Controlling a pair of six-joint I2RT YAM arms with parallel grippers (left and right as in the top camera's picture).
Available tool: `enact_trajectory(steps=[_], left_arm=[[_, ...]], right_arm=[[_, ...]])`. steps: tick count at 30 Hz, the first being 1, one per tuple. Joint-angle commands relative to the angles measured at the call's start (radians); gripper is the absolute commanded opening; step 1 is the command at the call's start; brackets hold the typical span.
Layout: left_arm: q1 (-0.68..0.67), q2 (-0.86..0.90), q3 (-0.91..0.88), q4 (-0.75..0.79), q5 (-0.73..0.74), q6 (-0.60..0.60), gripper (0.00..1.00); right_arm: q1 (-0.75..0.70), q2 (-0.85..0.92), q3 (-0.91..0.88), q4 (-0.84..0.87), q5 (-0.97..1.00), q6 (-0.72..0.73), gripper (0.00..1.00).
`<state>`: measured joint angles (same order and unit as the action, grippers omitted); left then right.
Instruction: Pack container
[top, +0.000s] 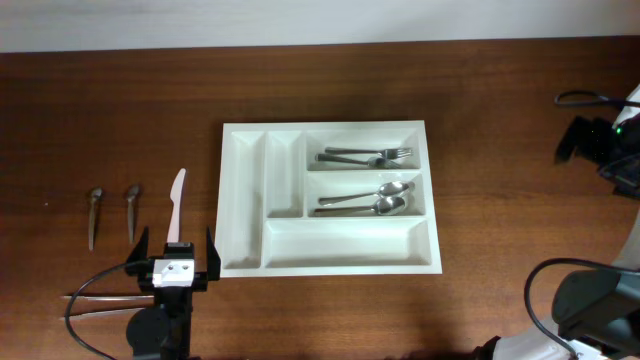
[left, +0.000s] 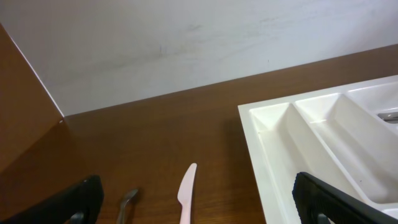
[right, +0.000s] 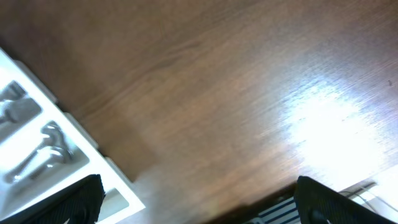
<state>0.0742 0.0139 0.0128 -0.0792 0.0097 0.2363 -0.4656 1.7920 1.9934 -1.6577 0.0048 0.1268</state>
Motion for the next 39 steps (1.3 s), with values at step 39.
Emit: enact_trajectory(steps=[39], left_arm=[[-0.004,-0.008,-0.004,-0.004,-0.007,0.005,0.99]], right_arm=[[-0.307,0.017,-0.447,0.376,0.006,0.05,0.99]])
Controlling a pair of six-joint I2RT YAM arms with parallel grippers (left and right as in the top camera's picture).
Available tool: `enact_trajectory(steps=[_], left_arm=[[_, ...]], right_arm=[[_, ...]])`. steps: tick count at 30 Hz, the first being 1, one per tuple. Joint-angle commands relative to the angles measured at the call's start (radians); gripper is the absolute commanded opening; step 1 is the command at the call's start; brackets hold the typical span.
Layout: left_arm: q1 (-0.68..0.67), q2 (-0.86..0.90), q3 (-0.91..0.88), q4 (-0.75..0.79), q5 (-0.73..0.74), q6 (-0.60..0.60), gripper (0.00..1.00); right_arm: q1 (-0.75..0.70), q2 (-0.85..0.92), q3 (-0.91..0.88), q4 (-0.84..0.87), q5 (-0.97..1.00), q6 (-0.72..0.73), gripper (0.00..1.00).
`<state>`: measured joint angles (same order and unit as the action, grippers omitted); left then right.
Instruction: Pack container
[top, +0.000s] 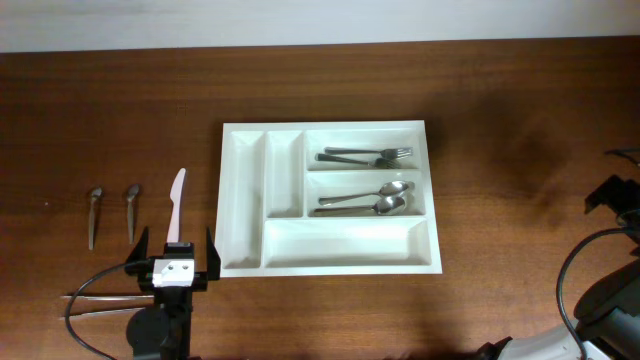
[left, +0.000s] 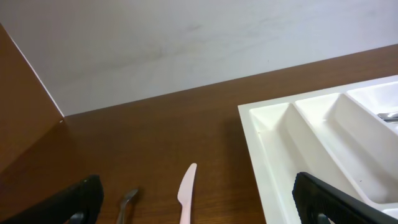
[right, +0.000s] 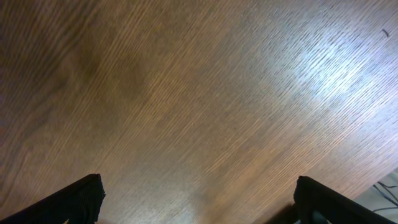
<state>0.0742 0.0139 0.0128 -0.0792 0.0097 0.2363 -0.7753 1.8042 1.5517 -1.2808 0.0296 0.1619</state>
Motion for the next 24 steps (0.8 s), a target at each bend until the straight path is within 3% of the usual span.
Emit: enact_trajectory(steps=[1,9,15,19,24], left_arm=[[-0.004,-0.008,-0.004,-0.004,-0.006,0.005,0.99],[-0.004,-0.008,-0.004,-0.003,0.002,-0.004,0.99],[-0.004,-0.008,0.037,-0.023,0.005,-0.162,0.99],[0.002,0.016,0.163,-0.12,0.0,-0.172,0.99],[0.052,0.173,0.359,-0.326,0.002,-0.173,0.99]], right_arm=[[0.003,0.005,-0.005,-0.001,-0.019,0.015,0.99],[0.003,0.005,-0.005,-0.001,-0.018,0.015,0.99],[0.003,0.005,-0.005,0.004,-0.018,0.015,0.99],[0.003,0.005,-0.005,0.004,-0.018,0.015,0.99],[0.003,0.005,-0.005,0.004,-0.018,0.015,0.99]])
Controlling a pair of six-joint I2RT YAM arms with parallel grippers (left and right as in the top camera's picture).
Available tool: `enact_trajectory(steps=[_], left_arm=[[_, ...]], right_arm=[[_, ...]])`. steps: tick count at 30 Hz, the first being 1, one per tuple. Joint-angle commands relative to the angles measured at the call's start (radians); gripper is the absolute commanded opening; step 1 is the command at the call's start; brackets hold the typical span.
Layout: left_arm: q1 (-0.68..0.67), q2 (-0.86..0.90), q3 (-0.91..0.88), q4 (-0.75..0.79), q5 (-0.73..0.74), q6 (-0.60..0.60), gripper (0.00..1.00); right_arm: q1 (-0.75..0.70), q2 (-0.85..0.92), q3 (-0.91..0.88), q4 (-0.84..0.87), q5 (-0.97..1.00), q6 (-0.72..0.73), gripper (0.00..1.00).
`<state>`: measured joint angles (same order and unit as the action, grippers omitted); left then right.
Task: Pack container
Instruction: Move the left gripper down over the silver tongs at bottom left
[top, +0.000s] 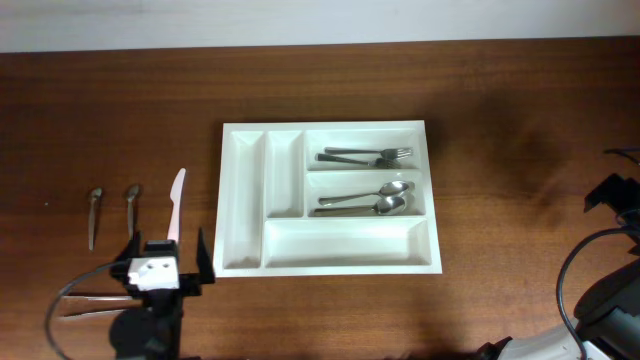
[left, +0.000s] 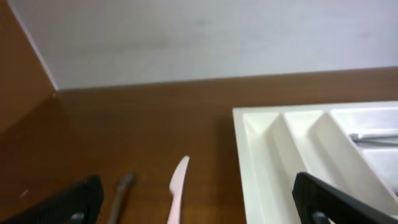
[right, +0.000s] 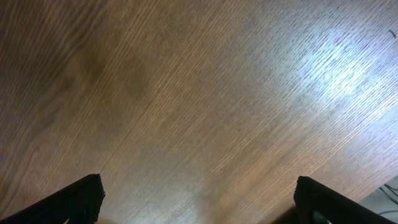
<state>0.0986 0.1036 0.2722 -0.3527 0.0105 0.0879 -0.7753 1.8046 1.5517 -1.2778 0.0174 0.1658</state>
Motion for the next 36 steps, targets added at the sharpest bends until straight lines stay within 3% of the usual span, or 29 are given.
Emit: enact_trajectory(steps=[1,7,11,13,14,17,19,20,25,30,36], left_arm=[[0.04,0.138,0.15,-0.106,0.001,-0.033,0.99],[0.102,0.528,0.471,-0.422,0.115,-0.043,0.99],[0.102,0.719,0.556,-0.455,0.212,-0.043,0.99],[0.103,0.79,0.558,-0.422,0.189,-0.05,0.99],[0.104,0.826,0.558,-0.405,0.149,-0.12,0.99],[0.134,0.918,0.565,-0.467,-0.105,-0.625,0.99],[0.179,0.961,0.566,-0.555,-0.18,-0.895,0.99],[0.209,0.98,0.566,-0.577,-0.179,-0.974,0.99],[0.267,0.998,0.566,-0.585,-0.12,-0.996,0.99],[0.276,1.004,0.565,-0.615,-0.166,-1.001,0.99],[0.386,1.071,0.565,-0.823,-0.158,-1.319,0.99]], right_arm=[[0.003,0.005,-0.005,0.001,-0.006,0.011,0.99],[0.003,0.005,-0.005,0.001,-0.006,0.011,0.99],[0.003,0.005,-0.005,0.001,-0.006,0.011,0.99],[0.003,0.005,-0.005,0.001,-0.006,0.011,0.99],[0.003,0.005,-0.005,0.001,-0.006,0.011,0.99],[0.003,0.005,-0.005,0.001,-0.006,0.011,0.99],[0.003,0.005,-0.005,0.001,-0.006,0.011,0.99],[0.003,0.005,-0.005,0.001,-0.006,0.011,0.99],[0.003,0.005,-0.005,0.001,-0.006,0.011,0.99],[0.003,0.005,-0.005,0.001,-0.006,0.011,0.99],[0.003,0.005,-0.005,0.001,-0.006,0.011,0.99]])
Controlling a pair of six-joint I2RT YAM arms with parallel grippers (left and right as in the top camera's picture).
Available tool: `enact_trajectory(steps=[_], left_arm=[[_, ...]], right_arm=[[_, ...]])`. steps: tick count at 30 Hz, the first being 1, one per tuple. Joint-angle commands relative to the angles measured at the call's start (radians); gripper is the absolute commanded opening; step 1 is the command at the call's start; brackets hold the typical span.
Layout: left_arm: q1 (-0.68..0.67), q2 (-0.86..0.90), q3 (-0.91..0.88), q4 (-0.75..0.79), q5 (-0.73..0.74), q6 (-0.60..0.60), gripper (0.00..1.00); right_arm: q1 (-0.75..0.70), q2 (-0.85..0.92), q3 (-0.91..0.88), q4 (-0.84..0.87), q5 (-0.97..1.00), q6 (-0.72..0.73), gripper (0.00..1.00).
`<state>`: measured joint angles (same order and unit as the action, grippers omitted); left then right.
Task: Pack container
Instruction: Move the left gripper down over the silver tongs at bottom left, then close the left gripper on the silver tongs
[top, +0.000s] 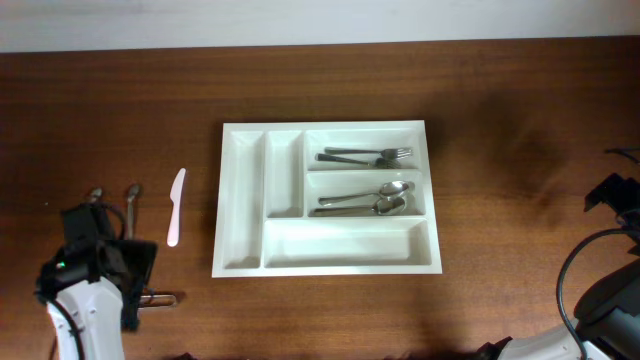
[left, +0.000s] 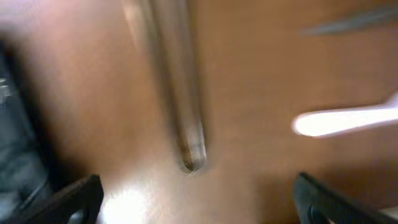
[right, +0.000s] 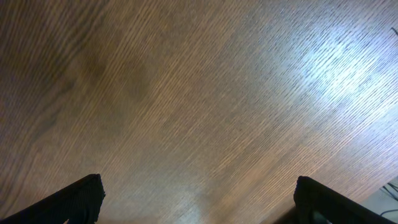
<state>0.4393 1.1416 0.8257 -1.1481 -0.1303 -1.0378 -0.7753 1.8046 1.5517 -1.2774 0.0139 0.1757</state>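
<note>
The white cutlery tray (top: 330, 271) lies mid-table with forks (top: 365, 155) and spoons (top: 365, 202) in its right compartments. A white plastic knife (top: 176, 206) lies left of it, its tip (left: 342, 119) showing in the left wrist view. Two small spoons (top: 131, 193) lie further left, partly hidden under my left arm (top: 95, 262). My left gripper (left: 199, 204) is open, pointing down at the table close over a blurred metal handle (left: 177, 93). My right gripper (right: 199, 200) is open over bare wood, holding nothing.
Ends of long metal utensils (top: 158, 298) stick out from under my left arm near the front edge. My right arm (top: 612, 192) sits at the table's far right edge, well away from the tray.
My left arm has moved left from the tray's front-left corner to over the small spoons. Its wrist view now faces down on a metal handle. The right arm has not moved.
At first my right arm was at the back right, with the tray in its wrist view; then it stood at the far right edge over bare wood and stayed. My left gripper faced the tray from the front, shifted slightly left, and now faces down near the small spoons.
</note>
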Motion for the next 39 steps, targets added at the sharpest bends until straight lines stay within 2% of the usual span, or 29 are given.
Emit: enact_trajectory(steps=[1,7,8,11,16,26,33,39], left_arm=[[0.064,0.047,0.011,-0.023,-0.016,-0.209,0.99],[0.092,0.103,0.011,-0.004,-0.016,-0.199,0.99],[0.092,0.111,0.011,0.013,-0.008,-0.168,0.99],[0.092,0.146,0.011,0.154,0.073,0.056,0.99],[0.094,0.238,0.011,0.171,0.111,-0.015,0.99],[0.094,0.33,0.003,0.161,0.104,-0.039,0.99],[0.109,0.33,-0.017,0.161,0.035,-0.037,0.99],[0.189,0.33,-0.037,0.192,0.036,0.044,0.99]], right_arm=[[0.003,0.005,-0.005,0.0,-0.003,0.002,0.99],[0.003,0.005,-0.005,0.0,-0.003,0.002,0.99],[0.003,0.005,-0.005,0.0,-0.003,0.002,0.99],[0.003,0.005,-0.005,0.0,-0.003,0.002,0.99],[0.003,0.005,-0.005,0.0,-0.003,0.002,0.99],[0.003,0.005,-0.005,0.0,-0.003,0.002,0.99],[0.003,0.005,-0.005,0.0,-0.003,0.002,0.99],[0.003,0.005,-0.005,0.0,-0.003,0.002,0.99]])
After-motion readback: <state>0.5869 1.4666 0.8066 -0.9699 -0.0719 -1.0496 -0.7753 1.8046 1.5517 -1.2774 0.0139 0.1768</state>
